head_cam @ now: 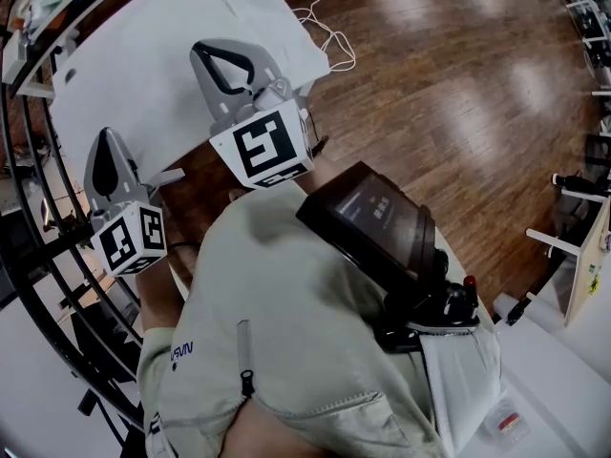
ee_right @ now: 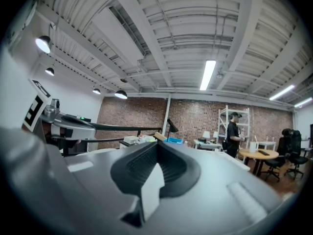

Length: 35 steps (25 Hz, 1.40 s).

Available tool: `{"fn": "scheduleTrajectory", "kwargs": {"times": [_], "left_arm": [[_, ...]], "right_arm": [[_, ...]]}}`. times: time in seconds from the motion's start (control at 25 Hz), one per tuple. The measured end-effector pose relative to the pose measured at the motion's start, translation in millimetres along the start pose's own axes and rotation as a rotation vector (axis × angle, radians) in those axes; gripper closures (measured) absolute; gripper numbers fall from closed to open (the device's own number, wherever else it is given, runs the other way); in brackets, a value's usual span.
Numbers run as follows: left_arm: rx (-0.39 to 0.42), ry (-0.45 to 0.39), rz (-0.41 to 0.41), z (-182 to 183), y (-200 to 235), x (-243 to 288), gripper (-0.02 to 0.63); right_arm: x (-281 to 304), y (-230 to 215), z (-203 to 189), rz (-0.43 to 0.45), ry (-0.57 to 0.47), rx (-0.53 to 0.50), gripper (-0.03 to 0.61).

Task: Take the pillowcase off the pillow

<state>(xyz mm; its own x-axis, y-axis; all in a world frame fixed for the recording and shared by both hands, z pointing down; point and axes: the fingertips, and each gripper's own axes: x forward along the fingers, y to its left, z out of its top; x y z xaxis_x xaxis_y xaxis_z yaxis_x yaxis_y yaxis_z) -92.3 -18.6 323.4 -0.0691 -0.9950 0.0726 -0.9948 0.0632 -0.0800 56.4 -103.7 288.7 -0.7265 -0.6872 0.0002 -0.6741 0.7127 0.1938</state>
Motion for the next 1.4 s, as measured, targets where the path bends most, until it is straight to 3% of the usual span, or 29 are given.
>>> {"fn": "scheduleTrajectory", "kwargs": {"times": [1.4], "left_arm": [[0.000,0.004,-0.006,-2.6,-2.6,0.7,0.607]], "right_arm": [[-2.2,1.3,-1.8,0.003,0.004,0.002,0.575]]}}
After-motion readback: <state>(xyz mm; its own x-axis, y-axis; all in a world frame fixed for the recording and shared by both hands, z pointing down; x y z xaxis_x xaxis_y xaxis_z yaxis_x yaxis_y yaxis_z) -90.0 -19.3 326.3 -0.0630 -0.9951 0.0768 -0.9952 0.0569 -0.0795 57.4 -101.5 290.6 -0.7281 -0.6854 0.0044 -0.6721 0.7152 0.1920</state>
